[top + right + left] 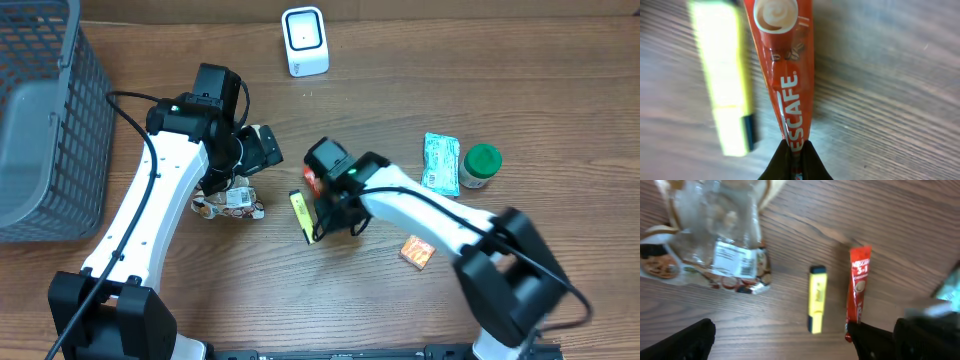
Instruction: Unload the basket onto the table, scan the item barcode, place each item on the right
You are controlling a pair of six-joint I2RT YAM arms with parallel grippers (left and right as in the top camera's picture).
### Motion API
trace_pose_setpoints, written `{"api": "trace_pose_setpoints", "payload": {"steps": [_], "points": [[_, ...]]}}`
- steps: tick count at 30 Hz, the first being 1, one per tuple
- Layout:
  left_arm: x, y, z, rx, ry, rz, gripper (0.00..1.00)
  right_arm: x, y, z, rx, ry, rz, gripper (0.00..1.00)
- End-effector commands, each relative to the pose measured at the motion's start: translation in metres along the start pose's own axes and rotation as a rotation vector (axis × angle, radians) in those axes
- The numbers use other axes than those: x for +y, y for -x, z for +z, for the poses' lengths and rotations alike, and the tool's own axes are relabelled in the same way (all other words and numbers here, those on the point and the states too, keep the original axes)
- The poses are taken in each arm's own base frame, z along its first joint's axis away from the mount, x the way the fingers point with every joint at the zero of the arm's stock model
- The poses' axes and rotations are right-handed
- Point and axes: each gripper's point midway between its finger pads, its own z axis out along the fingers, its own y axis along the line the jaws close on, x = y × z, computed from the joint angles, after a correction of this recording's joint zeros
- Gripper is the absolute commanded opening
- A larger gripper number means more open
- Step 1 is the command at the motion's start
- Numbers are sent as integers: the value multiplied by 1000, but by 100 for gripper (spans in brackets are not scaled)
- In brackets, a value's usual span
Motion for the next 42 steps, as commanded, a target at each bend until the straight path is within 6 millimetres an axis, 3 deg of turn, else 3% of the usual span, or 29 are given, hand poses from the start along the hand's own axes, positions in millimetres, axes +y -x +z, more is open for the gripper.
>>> {"api": "trace_pose_setpoints", "payload": {"steps": [1, 4, 9, 13, 19, 23, 33, 35, 38, 42], "points": [[-18, -9, 0, 67, -107, 61, 100, 34, 16, -55, -117, 184, -60, 4], [-25, -14, -2, 90, -147, 69, 98, 53, 16, -73, -143, 290, -82, 4], [-31, -16, -3, 107, -186, 76, 85, 85, 14, -89, -135, 476, -125, 4], [-39, -22, -6, 133, -239, 123, 75, 95, 21, -96, -165, 531, -148, 4], [-45, -24, -7, 141, -278, 163, 32, 105, 26, -103, -190, 589, -163, 4], [-46, -23, -8, 138, -280, 163, 16, 105, 26, -104, -187, 593, -153, 4], [-47, -22, -8, 131, -284, 167, 24, 119, 37, -119, -227, 696, -151, 4], [-48, -21, -8, 129, -285, 168, 22, 120, 38, -120, -227, 705, -150, 4], [-49, -19, -8, 120, -290, 171, 4, 121, 37, -121, -222, 712, -149, 4], [-53, -13, -8, 94, -306, 181, 4, 124, 34, -123, -209, 734, -155, 4]]}}
